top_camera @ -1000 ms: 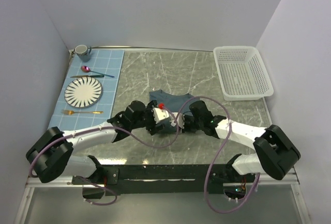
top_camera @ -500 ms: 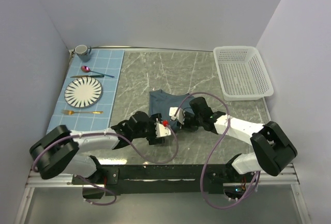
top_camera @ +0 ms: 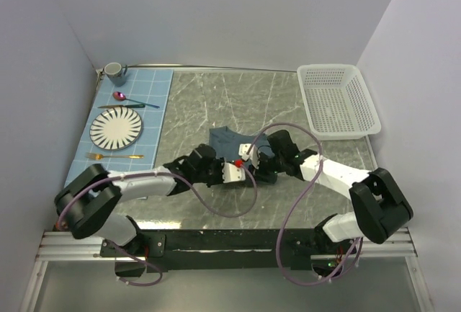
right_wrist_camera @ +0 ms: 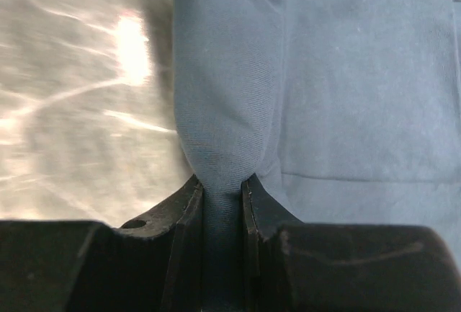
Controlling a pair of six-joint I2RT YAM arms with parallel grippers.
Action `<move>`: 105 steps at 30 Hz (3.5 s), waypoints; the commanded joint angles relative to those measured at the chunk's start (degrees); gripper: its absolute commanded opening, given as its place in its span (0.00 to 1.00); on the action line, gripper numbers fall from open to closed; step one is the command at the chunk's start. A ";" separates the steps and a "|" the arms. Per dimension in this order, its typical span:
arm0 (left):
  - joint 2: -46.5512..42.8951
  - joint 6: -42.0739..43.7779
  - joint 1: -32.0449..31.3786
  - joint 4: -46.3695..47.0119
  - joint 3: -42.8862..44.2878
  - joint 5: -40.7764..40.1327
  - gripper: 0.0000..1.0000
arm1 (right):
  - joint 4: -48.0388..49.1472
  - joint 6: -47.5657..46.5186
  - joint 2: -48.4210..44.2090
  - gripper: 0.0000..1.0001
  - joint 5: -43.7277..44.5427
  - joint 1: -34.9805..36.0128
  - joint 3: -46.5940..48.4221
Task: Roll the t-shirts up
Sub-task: Roll the T-shirt to the center of the board.
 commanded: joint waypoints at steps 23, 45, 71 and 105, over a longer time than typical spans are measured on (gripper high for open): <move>31.61 -5.99 17.73 -50.62 39.48 36.09 0.10 | -40.91 -4.22 32.17 0.08 -19.81 -16.45 26.31; 44.45 -1.43 18.88 -67.58 51.88 35.90 0.10 | -19.32 23.31 -5.98 0.61 -13.85 -31.92 12.62; 44.10 -7.84 18.79 -63.46 48.11 37.14 0.12 | 45.82 -31.27 -24.19 0.96 19.91 13.26 -36.00; 29.27 -14.43 19.41 -51.81 39.17 31.79 0.44 | 41.12 -31.55 -7.71 0.13 17.99 13.34 -27.14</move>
